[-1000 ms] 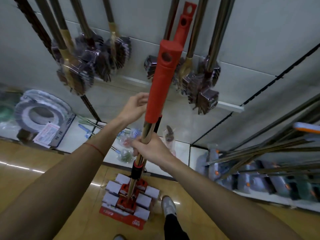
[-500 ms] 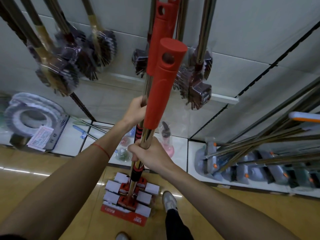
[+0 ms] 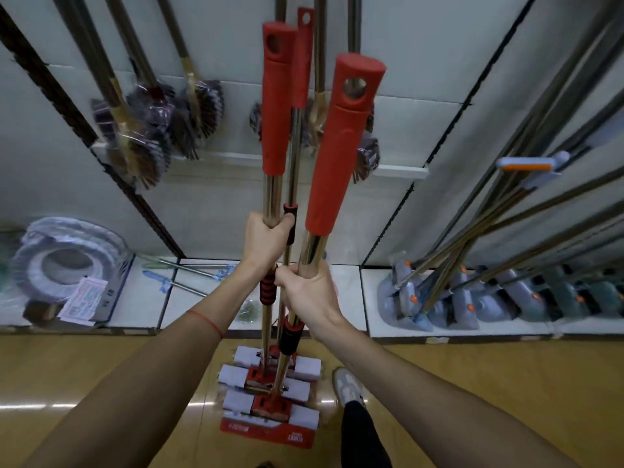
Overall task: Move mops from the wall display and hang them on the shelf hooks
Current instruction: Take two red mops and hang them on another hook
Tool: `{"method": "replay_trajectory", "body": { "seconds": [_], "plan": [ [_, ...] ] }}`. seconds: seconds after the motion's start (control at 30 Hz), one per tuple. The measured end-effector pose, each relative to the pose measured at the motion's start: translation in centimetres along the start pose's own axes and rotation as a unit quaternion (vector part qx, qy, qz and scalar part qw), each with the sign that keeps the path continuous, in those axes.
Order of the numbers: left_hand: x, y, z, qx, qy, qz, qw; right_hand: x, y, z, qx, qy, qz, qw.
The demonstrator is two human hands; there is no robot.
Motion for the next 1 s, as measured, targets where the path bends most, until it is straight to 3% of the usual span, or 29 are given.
{"method": "replay_trajectory", "body": {
  "seconds": [0.13, 0.33, 0.6, 1.0],
  "plan": [
    [1.4, 4.3, -3.3, 0.019, 0.008, 0.031, 0.999, -2.2, 4.5, 1.3, -0.006, -0.051, -0.03, 0.998],
    [6.0, 11.0, -9.3, 0.024, 0.008, 0.117, 0.993, -8.6, 11.5, 1.4, 0.009, -0.029, -0.07, 0.997],
    [18.4, 20.4, -16.2, 0.076, 0.001, 0.23, 0.97, -24.8, 21.0, -0.7, 0.021, -0.095, -0.188, 0.977],
    [42.0, 35.5, -19.7, 0.119, 0.074, 0.36, 0.922, -50.9, 35.6, -10.1, -0.001, -0.164, -0.374, 0.913]
  ]
}}
Point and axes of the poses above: each hand's wrist, its own y-axis away from the middle knuckle, its own x-axis out of the palm, z = x × y, the point moved 6 cm from there along -y, towards the middle knuckle, and after that the axes turned 14 degrees about y, right-handed, at the moved point
